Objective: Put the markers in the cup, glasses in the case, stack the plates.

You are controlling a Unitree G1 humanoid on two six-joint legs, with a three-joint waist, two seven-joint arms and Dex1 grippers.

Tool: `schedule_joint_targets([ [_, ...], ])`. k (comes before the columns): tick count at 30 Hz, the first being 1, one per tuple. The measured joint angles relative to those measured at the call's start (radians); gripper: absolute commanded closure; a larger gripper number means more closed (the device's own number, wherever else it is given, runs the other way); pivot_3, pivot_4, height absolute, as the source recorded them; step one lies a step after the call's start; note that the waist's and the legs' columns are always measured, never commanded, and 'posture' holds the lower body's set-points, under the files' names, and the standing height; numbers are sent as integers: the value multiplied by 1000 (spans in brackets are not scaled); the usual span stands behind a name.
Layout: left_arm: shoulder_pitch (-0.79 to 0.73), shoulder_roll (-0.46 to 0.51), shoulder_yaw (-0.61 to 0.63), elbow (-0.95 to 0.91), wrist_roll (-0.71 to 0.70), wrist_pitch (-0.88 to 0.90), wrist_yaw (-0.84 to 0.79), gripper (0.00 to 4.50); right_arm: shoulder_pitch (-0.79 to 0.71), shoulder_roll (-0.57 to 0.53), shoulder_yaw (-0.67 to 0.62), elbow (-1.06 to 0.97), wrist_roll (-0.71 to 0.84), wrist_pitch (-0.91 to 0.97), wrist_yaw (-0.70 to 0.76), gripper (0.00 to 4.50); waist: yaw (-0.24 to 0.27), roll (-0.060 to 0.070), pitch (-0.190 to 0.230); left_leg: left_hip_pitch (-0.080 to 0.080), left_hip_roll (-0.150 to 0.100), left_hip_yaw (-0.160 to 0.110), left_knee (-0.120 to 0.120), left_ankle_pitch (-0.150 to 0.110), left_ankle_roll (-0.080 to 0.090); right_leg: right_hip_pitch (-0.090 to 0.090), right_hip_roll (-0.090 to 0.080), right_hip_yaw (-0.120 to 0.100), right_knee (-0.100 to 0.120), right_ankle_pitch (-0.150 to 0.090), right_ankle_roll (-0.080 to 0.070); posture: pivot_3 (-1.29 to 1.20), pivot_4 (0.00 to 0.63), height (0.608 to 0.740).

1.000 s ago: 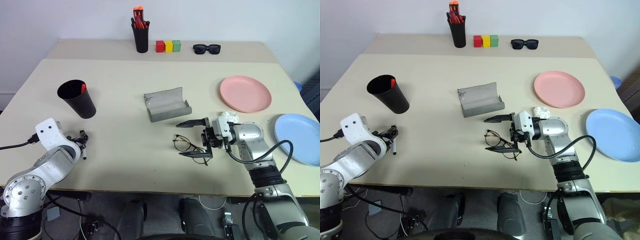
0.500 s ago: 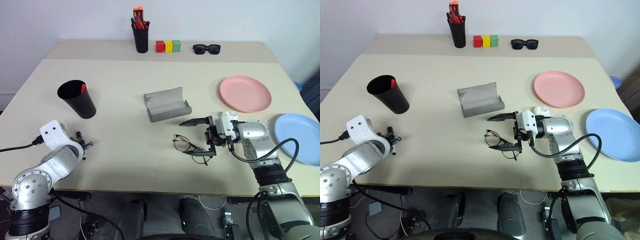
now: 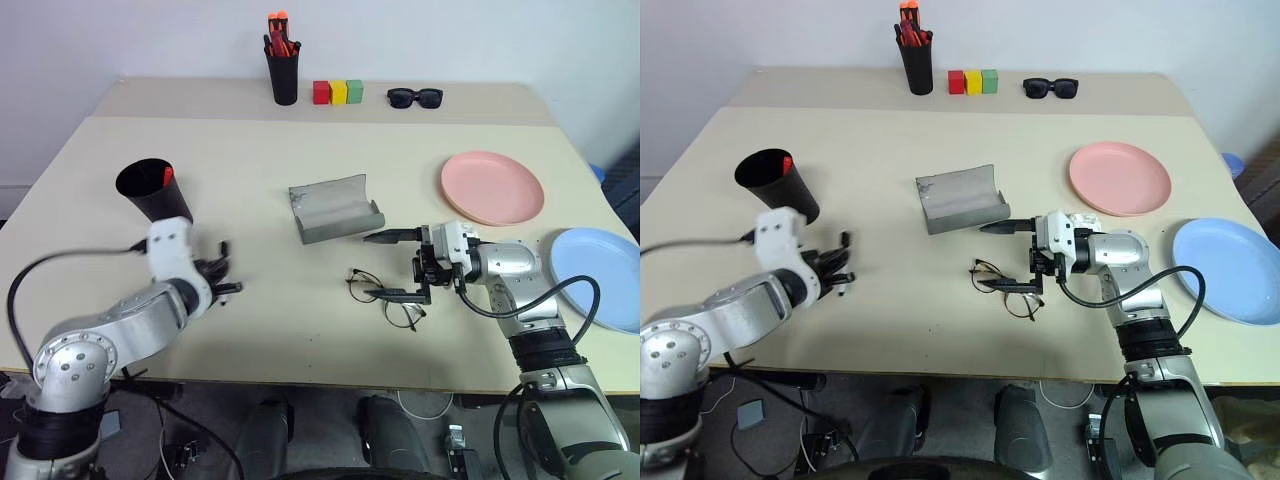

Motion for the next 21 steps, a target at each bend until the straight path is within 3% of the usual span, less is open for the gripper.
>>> schedule_joint_targets([
  [3,-101,39,-57,-16,116,-8,-166,4438,0,20,-34,-31,35,53,-66,27,-7,0,0,0,0,0,-2,0,0,-1,0,0,0,0,0,0,150,740],
  [6,-157,9,-85,8,281,-79,-245,4438,-1,62,-58,-69,84,96,-117,27,-5,0,0,0,1,0,-4,1,-1,-2,1,0,0,0,1,0,150,740],
  [13,-247,-70,-120,164,876,-414,-235,4438,-74,162,-59,-129,165,157,-186,27,-4,0,1,0,1,0,-7,1,-1,-3,1,0,-2,2,4,0,150,740],
  [17,-247,-140,-129,270,1103,-574,-227,4438,-117,217,-54,-129,180,169,-199,27,1,0,0,-1,1,0,-9,1,-1,-4,1,0,-2,2,5,0,150,740],
  [21,-249,-195,-109,370,1230,-668,-221,4438,-126,245,-49,-123,186,171,-201,27,-1,0,1,-1,1,0,-11,1,-2,-5,1,0,-2,3,5,0,150,740],
])
